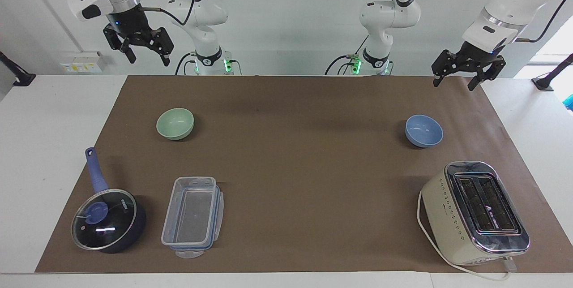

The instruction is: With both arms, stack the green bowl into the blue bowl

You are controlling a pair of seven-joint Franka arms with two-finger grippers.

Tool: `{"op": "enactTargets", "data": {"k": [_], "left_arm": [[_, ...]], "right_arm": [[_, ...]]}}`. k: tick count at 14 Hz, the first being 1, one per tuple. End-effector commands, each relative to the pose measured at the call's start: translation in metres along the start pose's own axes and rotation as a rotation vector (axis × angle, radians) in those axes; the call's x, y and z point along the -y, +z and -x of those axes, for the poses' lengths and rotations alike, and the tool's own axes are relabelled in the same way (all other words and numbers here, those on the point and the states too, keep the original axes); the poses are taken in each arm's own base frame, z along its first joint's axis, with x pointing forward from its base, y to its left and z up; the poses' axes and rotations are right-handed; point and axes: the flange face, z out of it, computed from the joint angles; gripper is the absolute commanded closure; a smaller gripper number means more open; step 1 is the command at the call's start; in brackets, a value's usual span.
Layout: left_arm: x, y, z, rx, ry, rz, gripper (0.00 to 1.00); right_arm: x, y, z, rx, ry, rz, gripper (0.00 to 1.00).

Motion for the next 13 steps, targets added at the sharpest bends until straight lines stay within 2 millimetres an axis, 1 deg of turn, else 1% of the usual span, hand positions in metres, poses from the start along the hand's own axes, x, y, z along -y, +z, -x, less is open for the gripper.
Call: {"op": "enactTargets", "data": {"k": [1,13], "left_arm": [[-0.0012,-0.0012,0.0076,0.007,-0.008,-0.015,0.00],[-0.0027,0.0029,0.0073,0.013,-0.005,-0.014,0.00]], "right_arm": [[-0.0009,-0.0033,-0.0012,0.005,-0.022,-0.023,0.00],[-0.0009,-0.0035,-0.0014,0.003,-0.022,-0.023,0.00]]}}
